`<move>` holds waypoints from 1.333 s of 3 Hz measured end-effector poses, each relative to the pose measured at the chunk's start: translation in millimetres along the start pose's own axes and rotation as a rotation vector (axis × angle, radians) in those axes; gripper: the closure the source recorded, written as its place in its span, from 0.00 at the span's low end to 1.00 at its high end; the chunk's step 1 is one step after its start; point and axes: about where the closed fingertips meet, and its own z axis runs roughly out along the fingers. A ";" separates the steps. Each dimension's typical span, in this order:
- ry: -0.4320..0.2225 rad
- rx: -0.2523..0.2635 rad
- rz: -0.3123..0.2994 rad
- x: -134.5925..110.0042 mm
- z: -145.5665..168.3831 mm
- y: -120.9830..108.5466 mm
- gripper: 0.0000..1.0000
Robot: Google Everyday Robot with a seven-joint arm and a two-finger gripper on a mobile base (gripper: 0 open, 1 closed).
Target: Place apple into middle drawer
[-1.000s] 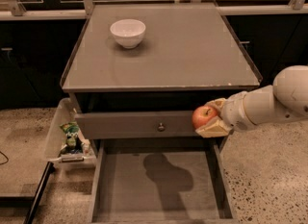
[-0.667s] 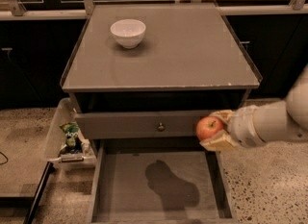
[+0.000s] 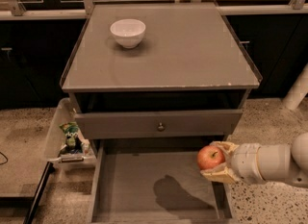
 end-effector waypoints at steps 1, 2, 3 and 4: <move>-0.017 -0.032 0.001 19.5 35.1 5.6 1.00; -0.017 -0.032 0.001 19.6 35.3 5.6 1.00; 0.027 -0.075 0.067 49.0 73.3 7.4 1.00; 0.060 -0.120 0.123 82.2 123.4 5.2 1.00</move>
Offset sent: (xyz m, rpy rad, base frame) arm 0.0028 0.0107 -0.0327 0.0175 0.0099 0.0228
